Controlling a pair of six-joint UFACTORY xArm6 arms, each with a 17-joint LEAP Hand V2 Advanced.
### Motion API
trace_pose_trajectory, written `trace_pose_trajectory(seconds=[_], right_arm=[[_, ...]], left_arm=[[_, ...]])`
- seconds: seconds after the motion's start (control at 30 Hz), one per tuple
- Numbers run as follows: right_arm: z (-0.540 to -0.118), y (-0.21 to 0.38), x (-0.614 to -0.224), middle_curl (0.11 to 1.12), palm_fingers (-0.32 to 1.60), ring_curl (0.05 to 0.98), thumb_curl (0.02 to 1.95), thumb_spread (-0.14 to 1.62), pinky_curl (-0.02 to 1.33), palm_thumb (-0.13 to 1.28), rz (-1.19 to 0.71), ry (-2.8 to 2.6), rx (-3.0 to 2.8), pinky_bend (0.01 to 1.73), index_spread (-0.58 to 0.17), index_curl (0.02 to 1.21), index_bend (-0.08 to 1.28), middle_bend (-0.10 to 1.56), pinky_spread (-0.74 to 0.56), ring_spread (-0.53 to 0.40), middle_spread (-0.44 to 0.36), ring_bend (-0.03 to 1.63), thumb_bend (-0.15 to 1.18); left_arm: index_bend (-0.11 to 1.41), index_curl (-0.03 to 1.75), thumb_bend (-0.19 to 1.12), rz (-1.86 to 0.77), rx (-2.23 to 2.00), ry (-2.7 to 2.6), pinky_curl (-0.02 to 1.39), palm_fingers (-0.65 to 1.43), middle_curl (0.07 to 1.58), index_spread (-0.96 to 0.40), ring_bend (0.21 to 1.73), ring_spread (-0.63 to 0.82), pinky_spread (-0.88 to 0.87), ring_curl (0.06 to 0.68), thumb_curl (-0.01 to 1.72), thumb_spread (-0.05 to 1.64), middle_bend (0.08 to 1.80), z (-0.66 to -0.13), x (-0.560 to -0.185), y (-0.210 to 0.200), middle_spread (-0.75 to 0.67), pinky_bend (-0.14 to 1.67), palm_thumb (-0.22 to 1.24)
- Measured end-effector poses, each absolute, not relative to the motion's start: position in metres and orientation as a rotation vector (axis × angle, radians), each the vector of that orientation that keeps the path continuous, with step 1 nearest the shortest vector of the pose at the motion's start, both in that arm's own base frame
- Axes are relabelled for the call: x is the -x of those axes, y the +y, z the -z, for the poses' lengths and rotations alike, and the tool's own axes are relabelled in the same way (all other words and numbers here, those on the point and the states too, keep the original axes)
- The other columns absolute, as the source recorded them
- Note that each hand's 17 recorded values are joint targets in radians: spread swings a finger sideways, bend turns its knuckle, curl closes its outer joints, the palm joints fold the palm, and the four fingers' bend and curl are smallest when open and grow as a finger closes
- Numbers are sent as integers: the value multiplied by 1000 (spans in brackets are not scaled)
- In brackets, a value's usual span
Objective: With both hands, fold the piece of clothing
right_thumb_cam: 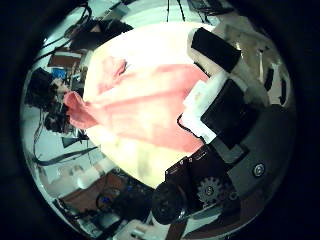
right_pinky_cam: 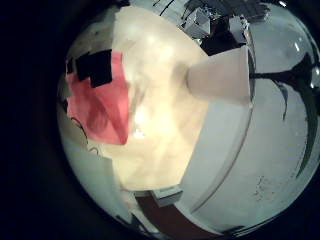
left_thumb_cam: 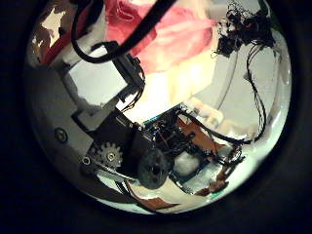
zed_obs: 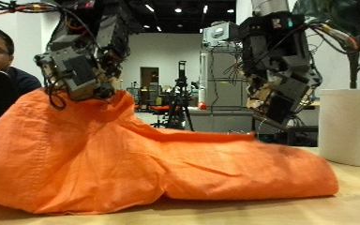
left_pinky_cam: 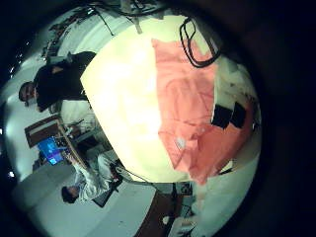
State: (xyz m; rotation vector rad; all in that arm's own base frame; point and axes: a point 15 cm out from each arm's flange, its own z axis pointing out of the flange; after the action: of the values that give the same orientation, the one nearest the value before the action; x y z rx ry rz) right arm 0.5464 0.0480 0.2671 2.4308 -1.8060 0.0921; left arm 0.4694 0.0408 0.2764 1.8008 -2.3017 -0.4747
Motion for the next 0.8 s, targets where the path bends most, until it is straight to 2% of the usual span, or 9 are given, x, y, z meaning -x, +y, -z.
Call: trace_pose_trajectory(seconds=[0.13,0.23,0.27,0.33,0.43,0.57,0.63,0.7,0.8], right_arm=[[-241,62,-575,863,1034,737,567,1335,883,989,-31,-1837,-2438,1143,-296,908,964,1194,-305,-243,-168,1313,-25],[-222,70,-586,868,1024,742,518,1382,898,907,-9,-1871,-2444,1143,-301,912,960,1188,-303,-246,-176,1313,-25],[-221,71,-595,871,1021,744,498,1402,903,879,-36,-1891,-2458,1139,-302,914,958,1184,-305,-247,-178,1314,-20],[-220,75,-606,873,1015,746,478,1418,907,855,-68,-1924,-2483,1137,-306,913,950,1179,-309,-248,-180,1317,-19],[-220,74,-609,878,1005,751,443,1443,915,835,-65,-1950,-2485,1129,-310,915,948,1173,-315,-251,-186,1316,-10],[-232,70,-610,878,986,757,406,1470,920,812,-85,-1956,-2494,1123,-317,895,890,1171,-325,-252,-190,1319,-8],[-243,66,-609,875,969,758,387,1480,916,804,-101,-1966,-2497,1124,-323,874,821,1168,-336,-256,-190,1320,-7],[-263,49,-605,848,939,737,363,1493,890,783,-126,-1990,-2487,1102,-327,837,684,1149,-365,-256,-181,1308,-9],[-269,32,-582,816,881,704,340,1506,843,770,-75,-1964,-2460,1040,-337,808,573,1101,-426,-260,-172,1275,-6]], left_arm=[[285,1353,-75,464,-1831,-2255,546,968,861,-773,1297,-451,-616,502,573,988,1067,-244,-489,61,-507,1130,565],[257,1306,-76,400,-1826,-2206,527,629,847,-748,1154,-462,-608,481,482,1049,1040,-222,-501,68,-501,983,402],[240,1288,-71,361,-1820,-2187,530,473,843,-726,1115,-429,-581,485,458,1057,995,-215,-505,69,-482,949,356],[194,1247,-57,287,-1816,-2152,504,234,789,-663,1054,-334,-501,449,418,1073,824,-206,-509,66,-413,869,289],[150,1169,-40,136,-1852,-2101,472,71,706,-533,996,-192,-341,403,379,1084,638,-197,-523,63,-277,788,239],[135,1036,-29,23,-1891,-2063,433,-60,596,-322,895,16,-70,349,346,1086,461,-193,-534,72,-58,710,210],[119,953,-26,-10,-1902,-2066,411,-107,543,-211,832,123,81,320,335,1085,391,-197,-536,80,51,679,206],[118,875,-26,-26,-1903,-2065,386,-106,504,-117,793,207,204,299,325,1086,345,-206,-533,87,129,634,202],[122,784,-24,-65,-1880,-2057,361,-87,469,-27,745,284,310,277,315,1081,310,-224,-524,89,193,589,199]])
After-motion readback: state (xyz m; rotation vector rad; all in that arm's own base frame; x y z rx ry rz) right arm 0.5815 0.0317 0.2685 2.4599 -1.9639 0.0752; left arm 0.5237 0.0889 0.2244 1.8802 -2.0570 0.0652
